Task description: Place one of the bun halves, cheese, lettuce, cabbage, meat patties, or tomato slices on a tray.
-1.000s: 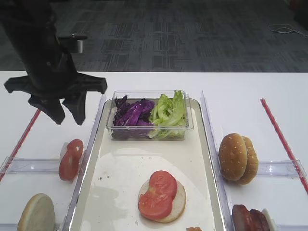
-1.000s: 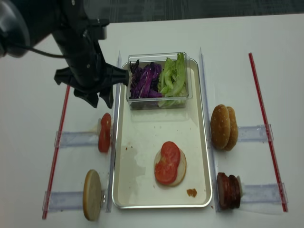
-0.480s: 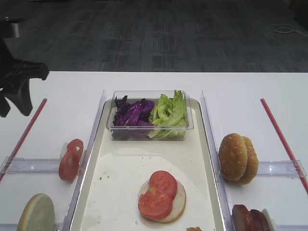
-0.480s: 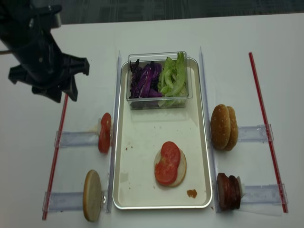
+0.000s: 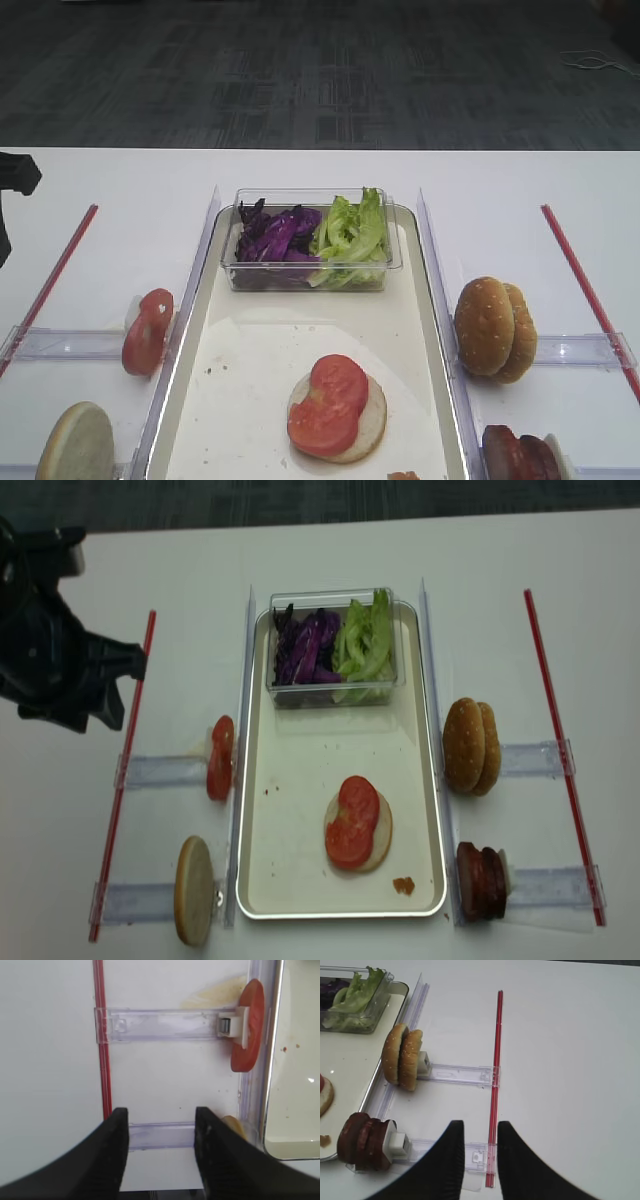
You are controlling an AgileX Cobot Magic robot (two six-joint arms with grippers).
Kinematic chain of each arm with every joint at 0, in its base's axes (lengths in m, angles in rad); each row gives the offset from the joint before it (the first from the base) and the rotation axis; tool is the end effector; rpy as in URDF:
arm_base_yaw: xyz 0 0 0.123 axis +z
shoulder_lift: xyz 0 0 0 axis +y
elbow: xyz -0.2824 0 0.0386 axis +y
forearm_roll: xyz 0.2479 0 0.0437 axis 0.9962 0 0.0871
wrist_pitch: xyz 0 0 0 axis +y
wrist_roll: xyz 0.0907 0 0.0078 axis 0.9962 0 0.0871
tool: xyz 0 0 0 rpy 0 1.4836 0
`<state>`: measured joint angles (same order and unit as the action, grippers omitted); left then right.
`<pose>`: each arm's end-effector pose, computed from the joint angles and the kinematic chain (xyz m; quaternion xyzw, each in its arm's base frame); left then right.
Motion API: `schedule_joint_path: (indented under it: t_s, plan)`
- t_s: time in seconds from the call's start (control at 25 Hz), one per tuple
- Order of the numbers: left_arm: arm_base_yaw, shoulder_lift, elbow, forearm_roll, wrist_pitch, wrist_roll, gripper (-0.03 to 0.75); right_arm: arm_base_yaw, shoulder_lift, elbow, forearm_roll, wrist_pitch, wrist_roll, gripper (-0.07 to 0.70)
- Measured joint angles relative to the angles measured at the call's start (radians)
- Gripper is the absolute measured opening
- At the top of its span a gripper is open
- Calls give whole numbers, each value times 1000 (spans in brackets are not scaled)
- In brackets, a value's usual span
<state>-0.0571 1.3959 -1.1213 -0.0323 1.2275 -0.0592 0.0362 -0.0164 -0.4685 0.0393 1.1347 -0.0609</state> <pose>0.2528 -0.0172 0.2927 -0.0053 0.9968 -0.0201 0.0768 -0.0073 0.0030 0.2626 -0.0438 0.8743 0.0136 0.4831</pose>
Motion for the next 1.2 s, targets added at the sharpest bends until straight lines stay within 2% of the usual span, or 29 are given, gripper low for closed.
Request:
schedule_joint_path:
  t_s: [0.44,1.2]
  plan:
    - [0,-292,181,3,5,3,300,0,0,0,0,0,0,201]
    - [5,-930,471,3,22,28,298,0,0,0,0,0,-2,201]
